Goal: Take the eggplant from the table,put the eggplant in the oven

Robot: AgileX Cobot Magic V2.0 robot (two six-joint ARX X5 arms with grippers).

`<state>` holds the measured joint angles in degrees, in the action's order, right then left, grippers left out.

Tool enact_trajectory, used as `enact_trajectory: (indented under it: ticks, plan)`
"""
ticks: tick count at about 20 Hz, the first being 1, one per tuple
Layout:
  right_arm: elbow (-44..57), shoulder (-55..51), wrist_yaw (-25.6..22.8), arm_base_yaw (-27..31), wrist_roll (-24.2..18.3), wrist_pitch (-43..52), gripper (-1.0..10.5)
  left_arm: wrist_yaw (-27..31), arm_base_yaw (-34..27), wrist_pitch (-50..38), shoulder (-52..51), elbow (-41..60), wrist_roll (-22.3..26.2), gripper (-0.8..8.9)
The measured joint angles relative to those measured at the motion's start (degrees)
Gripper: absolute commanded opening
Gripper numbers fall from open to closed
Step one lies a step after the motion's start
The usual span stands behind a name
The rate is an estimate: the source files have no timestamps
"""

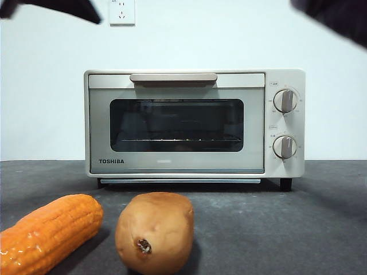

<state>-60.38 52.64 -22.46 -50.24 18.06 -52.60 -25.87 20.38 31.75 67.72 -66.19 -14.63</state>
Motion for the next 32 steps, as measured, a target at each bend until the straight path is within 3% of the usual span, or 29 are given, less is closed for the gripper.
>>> enact_trajectory:
  ticks: [6, 14, 20, 26, 32]
  plan:
    - [0.0, -11.1, -0.1, 0.0, -1.1, -2.5, 1.2, 6.6, 7.5, 0.2, 15.8, -13.7, 5.5, 0.04]
    - [0.0, -19.0, -0.1, 0.0, -1.1, -6.7, 1.2, 16.2, 11.6, -1.7, 25.8, -17.8, 13.7, 0.04]
    - [0.0, -19.8, -0.1, 0.0, -1.1, -6.8, 1.2, 16.5, 12.7, 1.9, 25.9, -18.7, 15.1, 0.04]
    - [0.0, -19.8, 0.2, 0.0, -1.1, -6.4, 1.2, 15.4, 17.7, 16.3, 25.3, -18.8, 15.1, 0.04]
    - [0.0, -18.8, 7.6, 0.0, -1.7, -2.8, 1.2, 16.1, 22.0, 22.6, 26.2, -18.3, 14.0, 0.04]
